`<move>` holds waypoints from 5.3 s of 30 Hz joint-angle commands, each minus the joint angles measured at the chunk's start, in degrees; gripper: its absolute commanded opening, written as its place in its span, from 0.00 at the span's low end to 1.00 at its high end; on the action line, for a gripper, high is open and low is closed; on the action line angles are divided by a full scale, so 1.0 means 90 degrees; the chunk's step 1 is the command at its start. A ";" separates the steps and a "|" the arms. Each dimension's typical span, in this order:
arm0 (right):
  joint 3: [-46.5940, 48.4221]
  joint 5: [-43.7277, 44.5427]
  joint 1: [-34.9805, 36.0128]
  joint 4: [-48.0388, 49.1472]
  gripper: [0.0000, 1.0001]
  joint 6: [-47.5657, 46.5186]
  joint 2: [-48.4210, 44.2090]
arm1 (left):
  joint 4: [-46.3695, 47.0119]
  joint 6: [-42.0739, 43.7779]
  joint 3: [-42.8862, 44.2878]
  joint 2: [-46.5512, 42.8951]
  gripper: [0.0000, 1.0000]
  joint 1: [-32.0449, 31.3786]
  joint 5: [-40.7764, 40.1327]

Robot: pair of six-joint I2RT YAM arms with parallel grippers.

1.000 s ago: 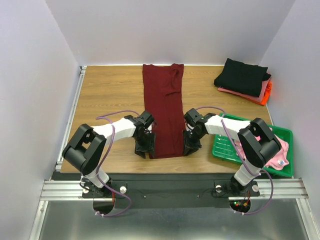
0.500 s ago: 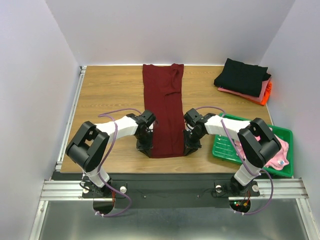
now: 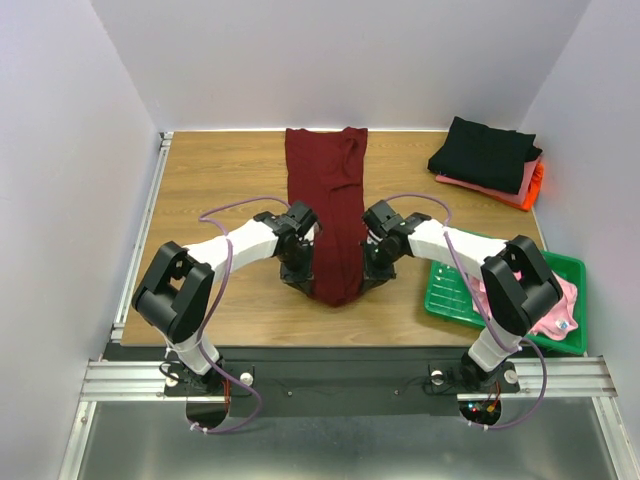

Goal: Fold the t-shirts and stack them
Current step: Fold the tshirt

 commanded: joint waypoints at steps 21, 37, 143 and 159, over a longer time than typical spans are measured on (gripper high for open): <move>0.2441 0.1825 -0.0343 -0.0107 0.00 -0.1037 0.1395 | -0.0315 0.0533 0.1435 0.0615 0.00 0.0464 -0.0427; 0.3838 0.2664 -0.0792 0.0030 0.00 -0.1291 0.2362 | -0.0149 0.0944 0.2783 0.1787 0.00 0.1236 -0.0525; 0.3214 0.0848 -0.1515 0.0421 0.47 -0.0608 0.2548 | 0.1443 0.1520 0.1826 0.1250 0.84 0.2066 -0.0281; 0.2960 0.0790 -0.1515 0.0196 0.52 -0.0725 0.2577 | 0.1579 0.1471 0.1924 0.1417 0.81 0.2057 -0.0193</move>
